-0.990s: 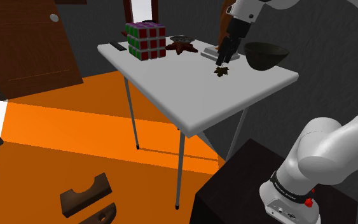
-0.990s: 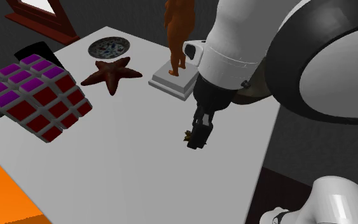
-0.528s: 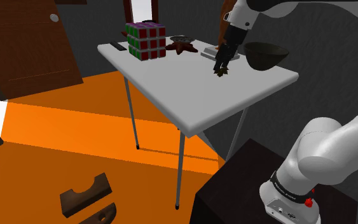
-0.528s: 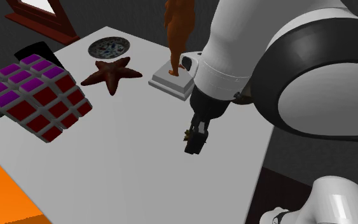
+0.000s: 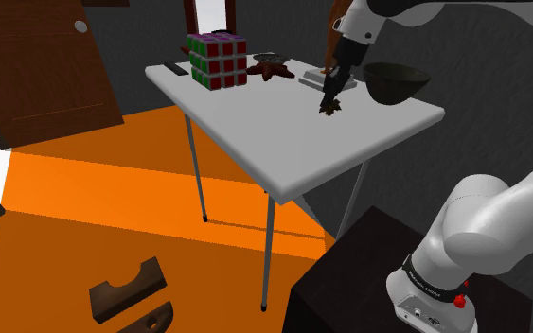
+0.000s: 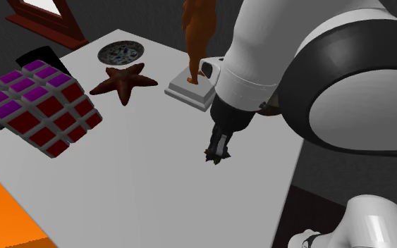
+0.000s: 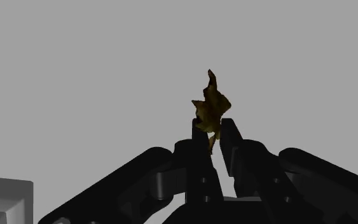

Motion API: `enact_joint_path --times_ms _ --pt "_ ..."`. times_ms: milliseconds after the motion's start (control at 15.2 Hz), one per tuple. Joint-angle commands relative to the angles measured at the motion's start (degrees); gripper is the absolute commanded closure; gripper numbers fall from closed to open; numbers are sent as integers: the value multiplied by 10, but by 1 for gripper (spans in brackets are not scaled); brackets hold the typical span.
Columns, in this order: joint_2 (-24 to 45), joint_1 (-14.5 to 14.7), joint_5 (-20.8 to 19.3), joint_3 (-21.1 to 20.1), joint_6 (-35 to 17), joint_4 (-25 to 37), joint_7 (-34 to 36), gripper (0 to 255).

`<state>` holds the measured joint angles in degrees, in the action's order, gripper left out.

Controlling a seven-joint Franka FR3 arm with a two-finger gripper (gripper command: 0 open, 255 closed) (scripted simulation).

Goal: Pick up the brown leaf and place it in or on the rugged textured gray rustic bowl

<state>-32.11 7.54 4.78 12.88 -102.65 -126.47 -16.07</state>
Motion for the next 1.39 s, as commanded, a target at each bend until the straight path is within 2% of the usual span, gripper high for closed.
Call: enact_joint_path --times_ms 0,330,1320 --pt "1 0 -1 0 0 -1 0 255" --pt "1 -1 -1 0 0 -1 0 255" --pt "31 6 4 -1 110 140 14 255"
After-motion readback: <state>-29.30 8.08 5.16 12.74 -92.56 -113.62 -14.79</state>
